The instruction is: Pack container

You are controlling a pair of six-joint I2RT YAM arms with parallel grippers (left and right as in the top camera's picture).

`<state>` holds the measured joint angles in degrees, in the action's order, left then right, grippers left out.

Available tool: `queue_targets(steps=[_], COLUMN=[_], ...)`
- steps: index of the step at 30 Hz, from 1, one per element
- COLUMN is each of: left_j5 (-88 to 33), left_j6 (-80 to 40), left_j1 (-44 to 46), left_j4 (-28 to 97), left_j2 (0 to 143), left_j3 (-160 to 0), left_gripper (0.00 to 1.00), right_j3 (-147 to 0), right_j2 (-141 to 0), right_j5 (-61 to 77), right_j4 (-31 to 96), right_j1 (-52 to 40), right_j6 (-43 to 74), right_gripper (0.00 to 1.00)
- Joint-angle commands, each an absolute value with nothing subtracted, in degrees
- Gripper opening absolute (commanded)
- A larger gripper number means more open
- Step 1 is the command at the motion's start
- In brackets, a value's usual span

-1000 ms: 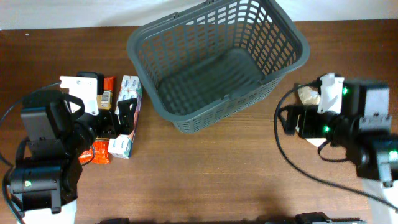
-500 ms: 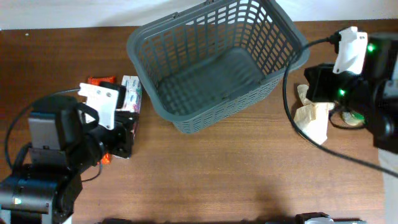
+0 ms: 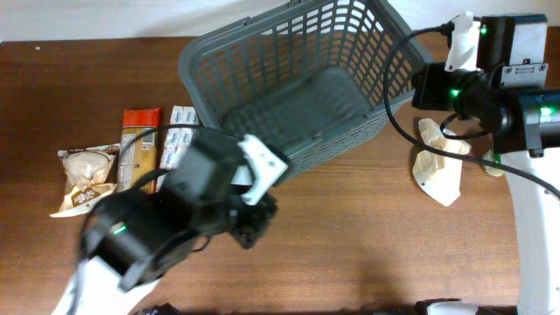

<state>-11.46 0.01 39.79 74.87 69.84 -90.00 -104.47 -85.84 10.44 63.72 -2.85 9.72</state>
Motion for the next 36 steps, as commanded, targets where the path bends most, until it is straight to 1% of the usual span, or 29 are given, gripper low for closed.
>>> queue_targets(steps=[1,6,9,15,18,21,26,30,36], left_j5=[-5.37,-4.27,1.87,6.76,9.98,10.37,10.37,10.33,10.39], left_j6=[1.87,4.60,4.84,4.86,4.84,4.84,4.86,5.87,7.46], left_j1=[43.79,43.99,43.99,43.99,43.94,43.38,39.00,35.81,34.17], left_j4=[75.16,75.09,73.47,72.64,72.64,72.64,72.05,72.03,70.70], left_j2=[75.31,80.55,83.61,86.39,87.81,88.18,88.18,88.18,88.18], left_j3=[-91.07,-91.07,-91.07,-91.07,-91.07,-91.07,-91.07,-91.07,-91.07], left_gripper=[0.01,0.02,0.01,0.02,0.01,0.01,0.01,0.01,0.01], right_j3=[-105.34,-105.34,-105.34,-105.34,-105.34,-105.32,-105.30,-105.30,-105.30], right_j2=[-87.13,-89.71,-91.55,-95.13,-96.82,-96.97,-96.97,-96.97,-96.97], right_j5=[9.98,12.05,12.08,12.49,12.93,12.88,8.73,8.36,8.40], right_j4=[62.24,59.22,56.51,56.71,57.65,58.92,63.79,67.40,70.91], right_j1=[-2.59,-2.59,-2.61,-2.66,-2.63,-2.63,-2.63,-2.63,-2.66], right_j6=[11.03,11.46,12.71,13.93,14.00,13.78,13.78,12.27,12.27], right_gripper=[0.04,0.04,0.04,0.04,0.04,0.04,0.04,0.04,0.04])
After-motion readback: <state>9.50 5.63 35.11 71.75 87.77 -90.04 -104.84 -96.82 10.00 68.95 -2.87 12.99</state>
